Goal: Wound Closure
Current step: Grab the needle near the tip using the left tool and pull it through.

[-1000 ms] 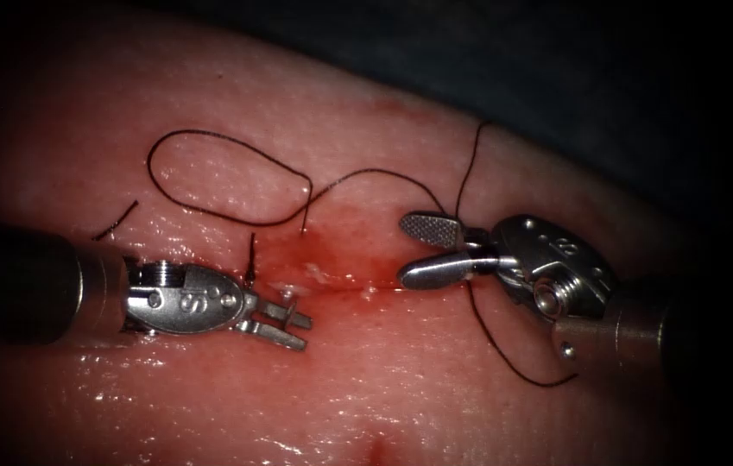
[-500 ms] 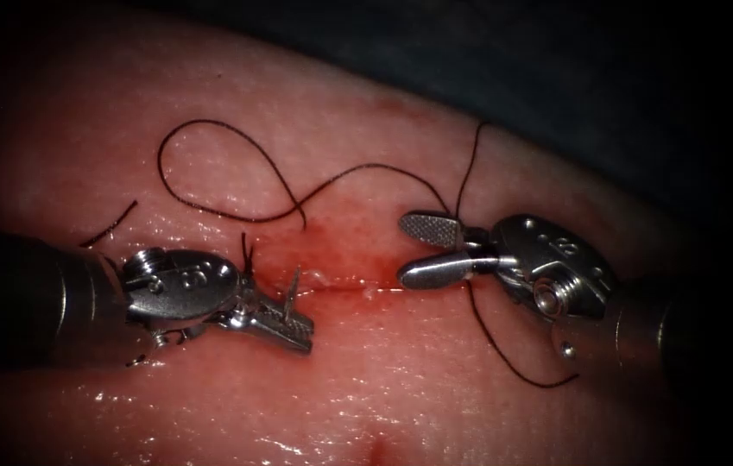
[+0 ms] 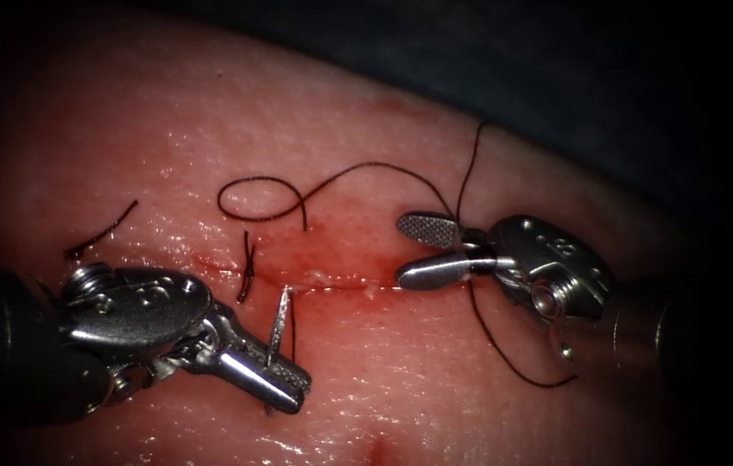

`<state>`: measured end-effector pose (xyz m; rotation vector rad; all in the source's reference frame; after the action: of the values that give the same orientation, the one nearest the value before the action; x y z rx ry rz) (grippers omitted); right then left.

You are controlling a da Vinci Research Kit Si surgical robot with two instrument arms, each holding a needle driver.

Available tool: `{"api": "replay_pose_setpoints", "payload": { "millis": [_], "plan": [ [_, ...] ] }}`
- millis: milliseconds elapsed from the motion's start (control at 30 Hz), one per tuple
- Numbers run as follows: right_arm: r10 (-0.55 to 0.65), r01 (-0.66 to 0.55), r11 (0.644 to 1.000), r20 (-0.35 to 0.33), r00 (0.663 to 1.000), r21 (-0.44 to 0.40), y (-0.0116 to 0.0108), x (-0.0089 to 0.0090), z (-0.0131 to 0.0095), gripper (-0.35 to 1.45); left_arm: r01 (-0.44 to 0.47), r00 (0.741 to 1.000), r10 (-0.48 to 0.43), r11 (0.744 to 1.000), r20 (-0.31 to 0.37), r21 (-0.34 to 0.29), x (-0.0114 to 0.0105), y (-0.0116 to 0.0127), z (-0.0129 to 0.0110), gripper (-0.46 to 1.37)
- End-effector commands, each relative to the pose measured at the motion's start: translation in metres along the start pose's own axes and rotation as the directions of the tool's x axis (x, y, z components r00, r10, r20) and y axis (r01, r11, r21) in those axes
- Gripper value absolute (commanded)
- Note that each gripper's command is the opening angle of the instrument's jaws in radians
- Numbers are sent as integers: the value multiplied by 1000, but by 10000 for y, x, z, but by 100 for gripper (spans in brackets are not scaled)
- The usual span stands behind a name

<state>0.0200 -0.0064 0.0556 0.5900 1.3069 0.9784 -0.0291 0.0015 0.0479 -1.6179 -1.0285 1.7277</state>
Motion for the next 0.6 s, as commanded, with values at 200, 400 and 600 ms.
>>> {"api": "replay_pose_setpoints", "payload": {
  "millis": [200, 400, 600],
  "plan": [
    [-6, 6, 1000, 0, 1000, 3, -1, -1, -1, 68, -355, 932, 362, 920, -17, 167, 30, 12, -16, -35],
    [-10, 10, 1000, 8, 1000, 2, -1, -4, -1, 68, -606, 786, 614, 743, 72, 285, 66, 15, -32, -35],
    [-17, 17, 1000, 19, 1000, 2, -2, -9, -1, 68, -731, 651, 750, 579, 116, 360, 110, 17, -46, -35]
  ]
}}
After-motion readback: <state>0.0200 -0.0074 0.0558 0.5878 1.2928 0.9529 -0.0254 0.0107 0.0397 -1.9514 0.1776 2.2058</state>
